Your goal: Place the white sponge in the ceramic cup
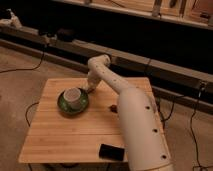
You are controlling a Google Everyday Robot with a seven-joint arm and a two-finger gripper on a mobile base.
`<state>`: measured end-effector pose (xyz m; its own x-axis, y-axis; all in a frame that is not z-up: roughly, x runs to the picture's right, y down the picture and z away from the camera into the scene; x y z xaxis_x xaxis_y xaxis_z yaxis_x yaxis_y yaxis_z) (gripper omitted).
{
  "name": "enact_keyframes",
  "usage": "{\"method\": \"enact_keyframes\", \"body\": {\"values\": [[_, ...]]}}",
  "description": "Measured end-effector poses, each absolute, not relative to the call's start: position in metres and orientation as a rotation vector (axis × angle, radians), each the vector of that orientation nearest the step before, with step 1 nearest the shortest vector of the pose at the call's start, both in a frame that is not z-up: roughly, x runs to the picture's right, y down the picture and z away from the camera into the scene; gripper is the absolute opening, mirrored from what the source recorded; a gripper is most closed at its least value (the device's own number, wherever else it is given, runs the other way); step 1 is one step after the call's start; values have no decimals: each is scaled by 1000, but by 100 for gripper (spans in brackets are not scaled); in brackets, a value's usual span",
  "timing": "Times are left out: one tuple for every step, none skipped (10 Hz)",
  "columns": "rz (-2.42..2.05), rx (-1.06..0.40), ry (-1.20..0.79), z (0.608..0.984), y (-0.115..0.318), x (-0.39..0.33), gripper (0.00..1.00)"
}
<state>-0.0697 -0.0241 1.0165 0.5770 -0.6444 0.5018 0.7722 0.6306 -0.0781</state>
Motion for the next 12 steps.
{"method": "enact_keyframes", "body": {"values": [[-844, -297, -464, 1013, -26, -68, 0], [-844, -266, -477, 1002, -35, -62, 0], [-841, -229, -489, 989, -46, -57, 0], [-833, -191, -502, 975, -57, -52, 0], [-822, -147, -521, 959, -68, -47, 0], [-811, -100, -548, 938, -79, -43, 0], [-807, -60, -583, 917, -85, -39, 0], [-816, -38, -616, 901, -85, -40, 0], [-851, -10, -665, 878, -79, -43, 0], [-913, 15, -717, 853, -66, -47, 0], [-955, 29, -742, 838, -57, -48, 0], [-1005, 51, -766, 822, -49, -47, 0]]}}
